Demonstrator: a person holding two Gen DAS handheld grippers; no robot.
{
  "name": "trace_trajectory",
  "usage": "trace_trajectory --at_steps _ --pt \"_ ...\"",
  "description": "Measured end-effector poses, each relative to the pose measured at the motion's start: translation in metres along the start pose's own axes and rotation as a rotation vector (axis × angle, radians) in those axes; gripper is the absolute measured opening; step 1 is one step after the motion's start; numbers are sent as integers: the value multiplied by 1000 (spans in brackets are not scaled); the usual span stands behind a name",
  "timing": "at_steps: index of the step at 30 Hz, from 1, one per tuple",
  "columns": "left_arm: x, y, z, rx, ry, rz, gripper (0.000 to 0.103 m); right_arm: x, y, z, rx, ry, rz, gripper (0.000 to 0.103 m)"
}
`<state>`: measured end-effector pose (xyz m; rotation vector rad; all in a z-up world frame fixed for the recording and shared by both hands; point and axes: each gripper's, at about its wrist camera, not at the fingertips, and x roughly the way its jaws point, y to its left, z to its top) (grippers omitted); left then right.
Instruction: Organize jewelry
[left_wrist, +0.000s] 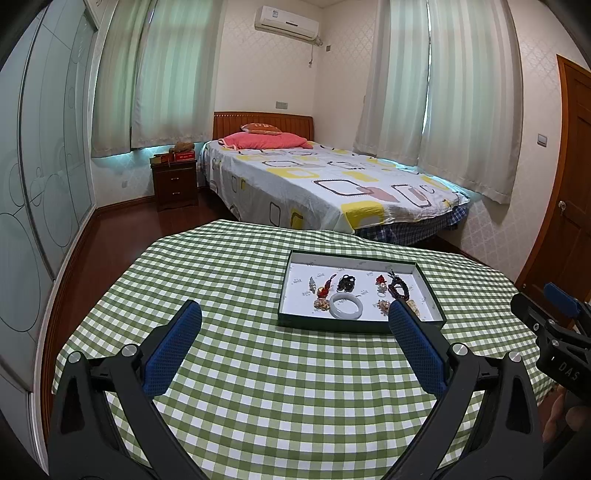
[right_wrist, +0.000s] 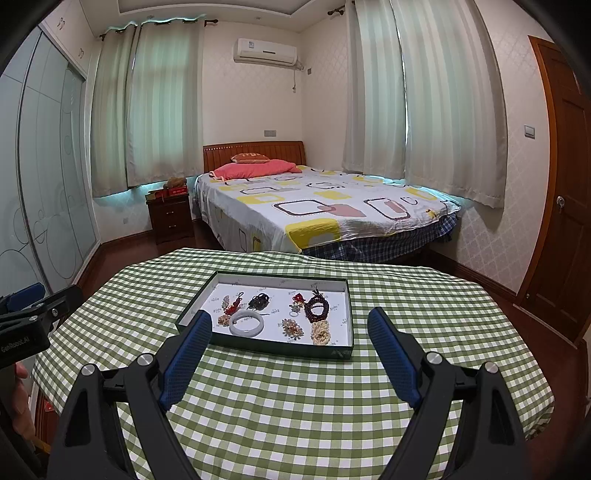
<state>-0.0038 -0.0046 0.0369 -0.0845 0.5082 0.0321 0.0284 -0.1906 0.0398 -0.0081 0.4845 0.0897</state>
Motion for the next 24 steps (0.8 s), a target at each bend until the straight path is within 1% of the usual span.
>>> trace_trajectory --at_steps 11,19,24 --pt "-1 -4 2 11 -12 -4 98 0 0 0 0 -1 0 84" --pt "-1 -6 0 23 -6 1 99 0 0 0 0 1 0 84" --pt "-2 -7 0 33 -20 -2 99 -1 -1 -1 -1 4 2 84"
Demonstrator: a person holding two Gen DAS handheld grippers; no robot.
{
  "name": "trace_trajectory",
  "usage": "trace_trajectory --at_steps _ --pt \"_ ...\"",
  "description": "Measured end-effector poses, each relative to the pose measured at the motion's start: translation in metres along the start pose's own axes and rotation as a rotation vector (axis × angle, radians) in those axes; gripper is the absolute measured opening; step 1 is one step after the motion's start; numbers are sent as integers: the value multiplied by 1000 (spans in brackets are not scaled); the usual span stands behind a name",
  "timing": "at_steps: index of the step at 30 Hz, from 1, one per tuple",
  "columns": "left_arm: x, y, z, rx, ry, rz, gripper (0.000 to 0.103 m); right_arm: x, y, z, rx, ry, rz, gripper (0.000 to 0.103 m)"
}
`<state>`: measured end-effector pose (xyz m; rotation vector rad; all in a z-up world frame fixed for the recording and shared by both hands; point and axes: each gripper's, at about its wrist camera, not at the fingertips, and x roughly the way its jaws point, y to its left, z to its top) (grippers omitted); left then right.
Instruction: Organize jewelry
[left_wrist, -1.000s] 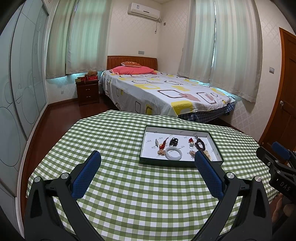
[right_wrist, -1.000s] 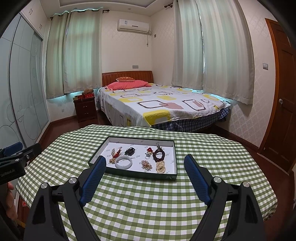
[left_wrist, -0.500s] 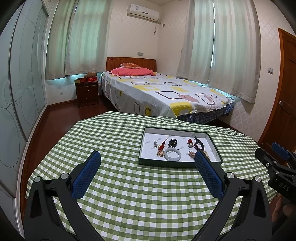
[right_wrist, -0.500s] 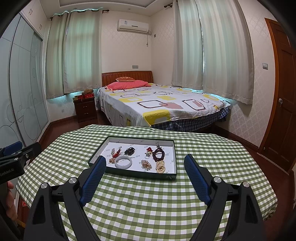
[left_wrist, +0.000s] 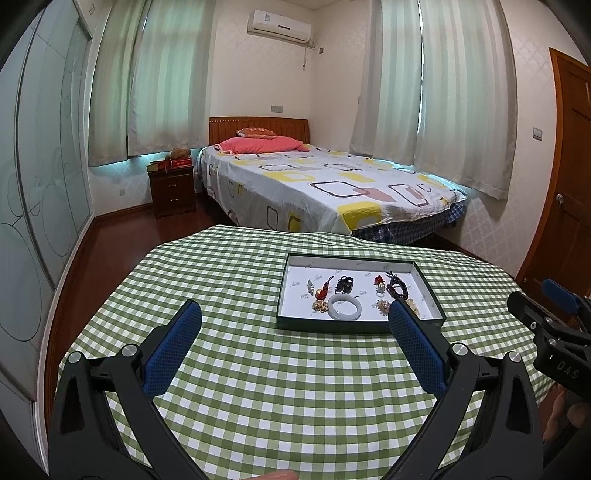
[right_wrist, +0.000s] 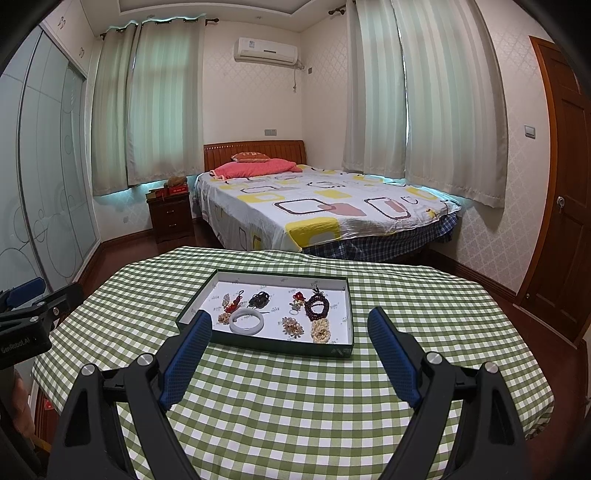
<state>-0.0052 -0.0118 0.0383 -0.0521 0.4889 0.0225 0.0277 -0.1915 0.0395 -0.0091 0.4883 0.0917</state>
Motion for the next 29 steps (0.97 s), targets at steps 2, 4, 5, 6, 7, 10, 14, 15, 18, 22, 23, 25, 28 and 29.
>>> trace_trajectory --at_steps 2,4,5,6,7,10,14,15,18,22,23,25,28,29 --pt "-1 0 0 0 -9 2 99 0 0 0 -1 1 0 84" --pt "-1 1 0 -2 -10 0 99 0 0 -1 1 3 -1 84" --pt "0 1 0 -5 -8 -3 99 0 0 -1 1 5 -1 84" --pt "1 2 0 -9 -5 -5 99 0 0 -1 2 7 -1 84" --pt "2 2 0 -14 -6 -4 99 1 0 -2 1 8 -1 84" --pt "2 3 -2 -14 -13 -5 99 1 0 -2 -1 15 0 84" --pt "4 2 -3 -6 -14 -8 99 3 1 -4 -2 22 1 84" --pt "4 2 -4 -7 -18 -5 99 4 0 -4 -3 23 1 84" --pt "8 2 -6 0 -13 -1 99 6 0 -6 -3 27 1 84" --pt "15 3 -7 2 -11 3 99 9 -1 -8 -1 35 4 84" --pt "18 4 -8 0 -11 6 99 10 -1 -9 0 37 5 84" --pt "27 5 -9 16 8 -3 99 13 -2 -10 2 39 8 84" --pt "48 7 -12 32 38 8 99 22 -6 -12 6 47 9 84" --pt "60 11 -14 28 55 20 99 27 -9 -13 9 52 4 84"
